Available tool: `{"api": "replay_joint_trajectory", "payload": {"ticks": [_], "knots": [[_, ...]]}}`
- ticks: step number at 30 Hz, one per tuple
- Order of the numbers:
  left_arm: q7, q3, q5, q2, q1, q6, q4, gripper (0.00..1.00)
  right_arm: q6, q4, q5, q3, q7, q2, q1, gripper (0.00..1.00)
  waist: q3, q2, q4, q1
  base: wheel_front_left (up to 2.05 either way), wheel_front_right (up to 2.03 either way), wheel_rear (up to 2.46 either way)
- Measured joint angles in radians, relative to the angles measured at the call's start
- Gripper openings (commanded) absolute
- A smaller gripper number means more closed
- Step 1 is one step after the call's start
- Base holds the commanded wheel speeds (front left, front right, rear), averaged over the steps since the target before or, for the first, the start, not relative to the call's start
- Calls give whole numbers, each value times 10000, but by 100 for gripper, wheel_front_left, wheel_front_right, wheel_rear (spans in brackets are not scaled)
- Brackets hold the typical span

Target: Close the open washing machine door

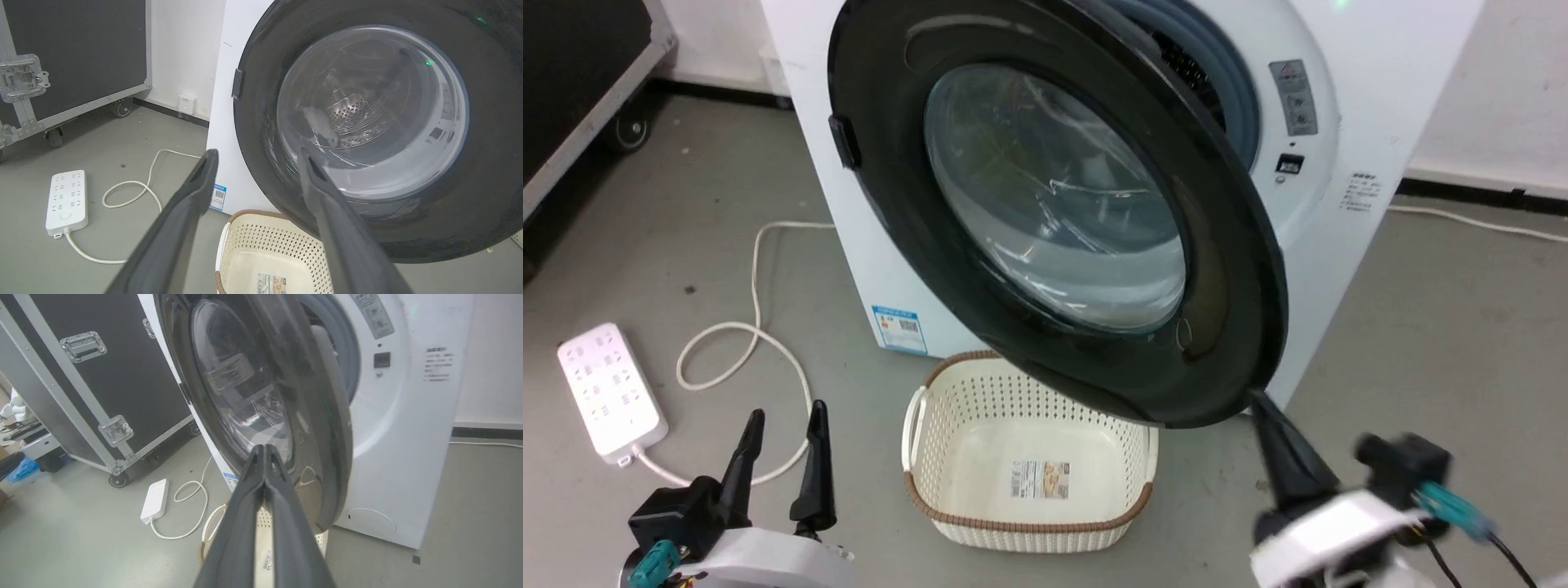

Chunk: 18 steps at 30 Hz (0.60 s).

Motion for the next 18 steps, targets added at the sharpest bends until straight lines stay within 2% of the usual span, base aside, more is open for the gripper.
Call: {"api": "replay_joint_trajectory", "payload": {"ticks": [4, 5, 7, 14, 18], "knots": [[0, -25, 73, -52, -30, -75, -92, 100, -2, 1099, -31, 437, 174, 2, -924, 0, 265, 0, 140, 0, 0, 0, 0], [0, -61, 151, -107, -222, -157, -127, 100, -2, 1850, -50, 370, 61, 0, -1554, 0, 558, 0, 299, 3, 0, 0, 0], [0, -82, 215, -186, -363, -217, -130, 100, -2, 2305, -127, 167, -86, 0, -1899, 0, 747, 0, 434, 2, 0, 0, 0], [0, 40, 337, -364, -607, -355, -146, 100, 31, 3116, -453, -1198, -548, 29, -2867, 0, 1352, 0, 872, 2, 0, 0, 0], [0, 125, 495, -533, -778, -472, -211, 100, 25, 3173, -1041, -2418, -639, 58, -3473, 0, 1651, 0, 1128, 2, 0, 0, 0]]}}
